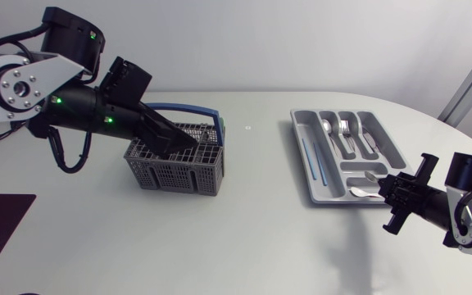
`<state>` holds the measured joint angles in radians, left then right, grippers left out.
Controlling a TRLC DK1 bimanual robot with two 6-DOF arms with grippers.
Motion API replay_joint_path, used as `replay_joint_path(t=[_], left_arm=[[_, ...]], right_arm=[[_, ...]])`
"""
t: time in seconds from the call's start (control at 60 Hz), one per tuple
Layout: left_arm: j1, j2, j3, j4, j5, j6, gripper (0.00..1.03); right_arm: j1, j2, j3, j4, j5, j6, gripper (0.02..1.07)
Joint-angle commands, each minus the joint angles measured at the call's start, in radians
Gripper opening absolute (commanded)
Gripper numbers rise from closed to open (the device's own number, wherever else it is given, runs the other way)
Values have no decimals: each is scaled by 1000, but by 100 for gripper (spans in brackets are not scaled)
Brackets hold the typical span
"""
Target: Unload the cutlery basket into the drawer organizer.
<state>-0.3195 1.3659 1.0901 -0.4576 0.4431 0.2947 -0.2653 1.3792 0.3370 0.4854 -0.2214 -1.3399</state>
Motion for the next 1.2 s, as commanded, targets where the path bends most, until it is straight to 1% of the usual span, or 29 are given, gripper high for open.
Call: replay_joint_path(t=[0.0, 0.033, 0.117, 0.217, 0.45, 0.467, 0.5, 0.6, 0.633, 0.733, 0.783, 0.817, 1.0, 1.183], left_arm=[[8, -24, -41, 2, -6, -8, 99], [8, -24, -44, 2, -7, -8, 99], [10, -30, -52, 2, -7, -8, 99], [10, -37, -59, 0, -7, -8, 99], [13, -64, -68, -13, -7, -6, 99], [13, -65, -68, -13, -7, -6, 99], [13, -67, -68, -13, -7, -6, 99], [14, -67, -67, -16, -7, -6, 99], [14, -67, -65, -18, -7, -6, 99], [14, -70, -64, -21, -7, -6, 99], [14, -70, -64, -21, -7, -6, 99], [14, -70, -64, -21, -7, -6, 99], [13, -70, -62, -21, -7, -6, 99], [13, -70, -62, -21, -7, -6, 98]], right_arm=[[-12, 60, -18, 56, 27, -45, 7], [-12, 78, -21, 93, 37, -48, 7], [-11, 106, -15, 108, 60, -48, 7], [-3, 149, -12, 159, 100, -51, 7], [18, 169, 5, 160, 159, -50, 10], [23, 169, 5, 162, 160, -50, 12], [29, 169, 4, 162, 166, -48, 21], [51, 162, -4, 159, 183, -47, 58], [52, 155, -7, 156, 183, -48, 68], [64, 130, -26, 148, 188, -50, 85], [69, 129, -30, 147, 195, -51, 96], [69, 124, -33, 147, 197, -51, 101], [63, 84, -32, 140, 197, -53, 102], [60, 119, -4, 131, 208, -47, 102]])
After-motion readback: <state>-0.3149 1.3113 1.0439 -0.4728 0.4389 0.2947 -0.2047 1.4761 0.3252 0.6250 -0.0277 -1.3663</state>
